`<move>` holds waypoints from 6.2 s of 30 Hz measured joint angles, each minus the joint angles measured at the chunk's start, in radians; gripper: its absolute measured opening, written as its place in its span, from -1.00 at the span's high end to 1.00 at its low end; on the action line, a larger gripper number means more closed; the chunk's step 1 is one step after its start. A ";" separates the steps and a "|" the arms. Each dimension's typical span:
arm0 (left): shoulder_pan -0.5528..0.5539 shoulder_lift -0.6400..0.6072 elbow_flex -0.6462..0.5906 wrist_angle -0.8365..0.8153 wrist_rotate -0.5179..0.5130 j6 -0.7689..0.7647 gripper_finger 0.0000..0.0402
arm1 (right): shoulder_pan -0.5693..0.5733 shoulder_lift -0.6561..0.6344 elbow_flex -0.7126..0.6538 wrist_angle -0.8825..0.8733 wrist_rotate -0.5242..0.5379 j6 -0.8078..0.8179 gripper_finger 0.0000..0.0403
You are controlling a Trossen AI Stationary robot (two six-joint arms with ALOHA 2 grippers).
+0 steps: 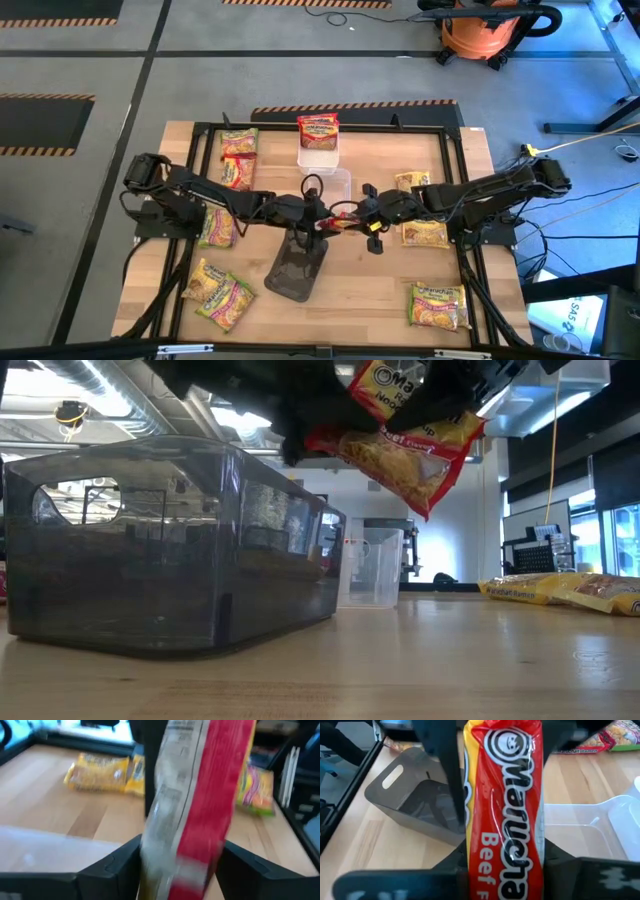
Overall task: Sort Maruchan noodles
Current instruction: Put the red noodle pack into the white bin
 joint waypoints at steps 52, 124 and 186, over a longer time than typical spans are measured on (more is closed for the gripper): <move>-0.072 -0.321 -0.443 0.173 -0.013 0.024 -0.08 | -0.733 0.807 0.899 -0.460 -0.324 -0.600 0.59; -0.058 -0.367 -0.074 -0.766 -0.283 -0.477 -0.07 | 0.254 -0.050 -0.247 0.125 0.129 0.334 -0.09; 0.460 -0.297 -0.485 -0.634 -0.430 -0.417 0.96 | 0.412 0.223 -0.274 0.528 0.471 0.331 -0.09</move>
